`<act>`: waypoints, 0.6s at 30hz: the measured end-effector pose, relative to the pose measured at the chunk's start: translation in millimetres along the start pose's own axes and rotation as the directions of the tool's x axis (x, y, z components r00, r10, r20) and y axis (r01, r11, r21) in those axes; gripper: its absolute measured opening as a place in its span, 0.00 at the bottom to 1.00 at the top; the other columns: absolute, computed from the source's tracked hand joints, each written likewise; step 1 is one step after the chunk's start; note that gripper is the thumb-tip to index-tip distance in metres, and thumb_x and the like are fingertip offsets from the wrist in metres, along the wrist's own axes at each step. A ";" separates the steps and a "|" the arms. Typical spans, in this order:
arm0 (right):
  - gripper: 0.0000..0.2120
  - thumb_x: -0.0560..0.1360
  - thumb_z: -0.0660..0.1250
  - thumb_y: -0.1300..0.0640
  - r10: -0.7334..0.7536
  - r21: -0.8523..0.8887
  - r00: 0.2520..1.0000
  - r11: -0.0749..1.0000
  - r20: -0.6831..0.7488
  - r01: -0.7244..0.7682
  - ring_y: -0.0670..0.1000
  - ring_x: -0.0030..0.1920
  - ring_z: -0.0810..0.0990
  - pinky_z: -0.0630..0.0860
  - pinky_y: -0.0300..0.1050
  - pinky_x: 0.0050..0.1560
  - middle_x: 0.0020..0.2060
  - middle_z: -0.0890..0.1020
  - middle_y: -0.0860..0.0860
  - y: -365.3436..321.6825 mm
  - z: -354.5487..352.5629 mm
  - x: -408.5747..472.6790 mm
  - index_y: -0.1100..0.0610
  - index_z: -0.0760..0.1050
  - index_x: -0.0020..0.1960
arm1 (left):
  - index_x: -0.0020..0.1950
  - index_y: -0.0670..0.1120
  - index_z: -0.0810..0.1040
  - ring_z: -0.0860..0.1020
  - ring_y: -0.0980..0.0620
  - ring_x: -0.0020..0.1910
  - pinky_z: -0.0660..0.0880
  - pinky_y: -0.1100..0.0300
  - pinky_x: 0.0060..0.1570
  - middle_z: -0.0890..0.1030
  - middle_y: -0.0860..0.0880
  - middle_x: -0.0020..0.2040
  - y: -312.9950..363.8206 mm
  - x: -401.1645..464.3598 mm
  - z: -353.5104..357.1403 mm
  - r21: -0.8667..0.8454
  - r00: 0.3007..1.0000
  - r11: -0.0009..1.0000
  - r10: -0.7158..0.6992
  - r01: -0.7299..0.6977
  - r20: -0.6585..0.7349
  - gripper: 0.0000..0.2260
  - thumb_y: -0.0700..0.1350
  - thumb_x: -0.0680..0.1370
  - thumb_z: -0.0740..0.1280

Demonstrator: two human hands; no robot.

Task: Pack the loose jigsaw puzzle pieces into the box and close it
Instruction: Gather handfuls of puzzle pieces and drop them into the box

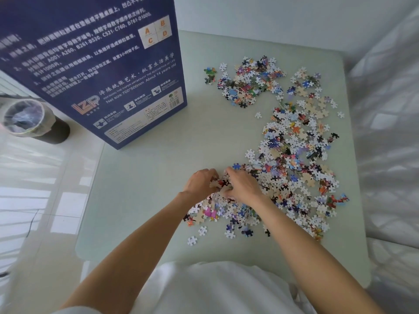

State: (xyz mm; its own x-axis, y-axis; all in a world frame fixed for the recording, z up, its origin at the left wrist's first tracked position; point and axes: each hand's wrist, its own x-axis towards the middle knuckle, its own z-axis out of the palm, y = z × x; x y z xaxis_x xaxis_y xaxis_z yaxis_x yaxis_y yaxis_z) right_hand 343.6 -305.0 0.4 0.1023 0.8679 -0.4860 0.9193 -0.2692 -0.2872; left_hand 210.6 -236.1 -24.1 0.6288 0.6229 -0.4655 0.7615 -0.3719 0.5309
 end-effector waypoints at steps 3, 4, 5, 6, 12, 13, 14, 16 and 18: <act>0.25 0.71 0.71 0.51 -0.017 0.013 1.000 1.000 -0.024 0.017 0.52 0.51 0.78 0.76 0.42 0.47 0.51 0.79 0.53 0.7 -1.6 -4.2 0.59 0.68 0.63 | 0.57 0.47 0.76 0.77 0.48 0.52 0.74 0.56 0.52 0.79 0.47 0.53 -4.6 -5.5 1.0 -0.013 1.000 1.000 0.000 0.000 -0.023 0.13 0.47 0.74 0.70; 0.23 0.72 0.70 0.52 -0.022 0.027 0.999 0.999 -0.033 0.023 0.51 0.49 0.78 0.74 0.40 0.45 0.50 0.80 0.53 1.6 -2.9 -5.7 0.59 0.68 0.63 | 0.57 0.47 0.77 0.77 0.48 0.51 0.74 0.55 0.52 0.80 0.47 0.53 -5.4 -6.9 2.1 -0.017 0.999 1.000 0.005 -0.006 -0.032 0.13 0.47 0.74 0.70; 0.22 0.73 0.69 0.53 -0.027 0.042 0.999 0.999 -0.042 0.028 0.50 0.47 0.78 0.71 0.38 0.43 0.49 0.80 0.53 2.2 -4.2 -6.8 0.59 0.69 0.63 | 0.56 0.47 0.77 0.78 0.48 0.50 0.75 0.56 0.51 0.80 0.47 0.52 -6.0 -8.6 2.6 -0.022 0.999 1.000 0.008 -0.009 -0.044 0.12 0.47 0.74 0.70; 0.20 0.74 0.68 0.54 -0.035 0.055 0.998 0.998 -0.061 0.038 0.48 0.44 0.77 0.70 0.37 0.41 0.48 0.81 0.53 2.5 -5.4 -8.5 0.59 0.70 0.63 | 0.56 0.47 0.78 0.78 0.48 0.49 0.74 0.57 0.50 0.80 0.47 0.51 -7.0 -10.2 3.1 -0.037 0.998 0.999 0.009 -0.012 -0.062 0.11 0.46 0.74 0.70; 0.19 0.75 0.67 0.53 0.006 0.131 0.984 0.991 -0.179 0.018 0.42 0.28 0.72 0.70 0.32 0.35 0.43 0.84 0.53 5.5 -12.0 -12.8 0.56 0.72 0.65 | 0.53 0.47 0.81 0.79 0.51 0.45 0.74 0.62 0.47 0.81 0.48 0.48 -16.9 -25.2 -15.2 -0.183 0.982 0.983 -0.046 0.012 -0.183 0.11 0.45 0.72 0.73; 0.19 0.75 0.67 0.53 0.011 0.147 0.981 0.989 -0.192 0.018 0.40 0.26 0.69 0.70 0.32 0.36 0.45 0.84 0.53 5.5 -14.6 -13.1 0.56 0.72 0.65 | 0.53 0.47 0.82 0.79 0.52 0.44 0.74 0.62 0.46 0.82 0.49 0.47 -19.1 -28.6 -19.6 -0.209 0.979 0.978 -0.057 0.016 -0.195 0.11 0.45 0.72 0.73; 0.20 0.75 0.67 0.53 0.011 0.163 0.977 0.986 -0.213 0.024 0.38 0.26 0.68 0.72 0.33 0.38 0.47 0.84 0.53 4.5 -17.3 -13.4 0.57 0.73 0.65 | 0.53 0.47 0.82 0.79 0.53 0.43 0.74 0.64 0.44 0.83 0.49 0.46 -22.0 -32.3 -24.1 -0.227 0.975 0.974 -0.065 0.016 -0.211 0.11 0.46 0.72 0.73; 0.19 0.75 0.67 0.53 0.016 0.193 0.970 0.981 -0.242 0.032 0.36 0.25 0.67 0.74 0.35 0.39 0.52 0.83 0.53 -0.3 -24.1 -14.7 0.57 0.73 0.65 | 0.54 0.47 0.82 0.80 0.54 0.42 0.72 0.67 0.41 0.84 0.50 0.45 -29.9 -40.7 -33.8 -0.241 0.965 0.971 -0.065 0.002 -0.253 0.12 0.47 0.72 0.73; 0.19 0.74 0.68 0.53 0.018 0.216 0.968 0.976 -0.250 0.038 0.36 0.28 0.71 0.75 0.35 0.41 0.54 0.82 0.52 -6.6 -31.9 -17.4 0.57 0.74 0.64 | 0.54 0.48 0.83 0.80 0.56 0.42 0.70 0.74 0.39 0.84 0.50 0.46 -36.7 -48.3 -42.8 -0.248 0.954 0.968 -0.050 -0.026 -0.297 0.12 0.47 0.72 0.73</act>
State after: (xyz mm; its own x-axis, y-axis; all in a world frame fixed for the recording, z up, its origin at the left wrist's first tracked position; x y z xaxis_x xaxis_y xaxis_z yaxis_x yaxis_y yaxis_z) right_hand 347.9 -305.0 37.2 0.2103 0.9398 -0.2695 0.8189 -0.3199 -0.4765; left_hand 145.5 -223.0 9.2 0.5148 0.8168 -0.2603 0.6818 -0.2060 0.7019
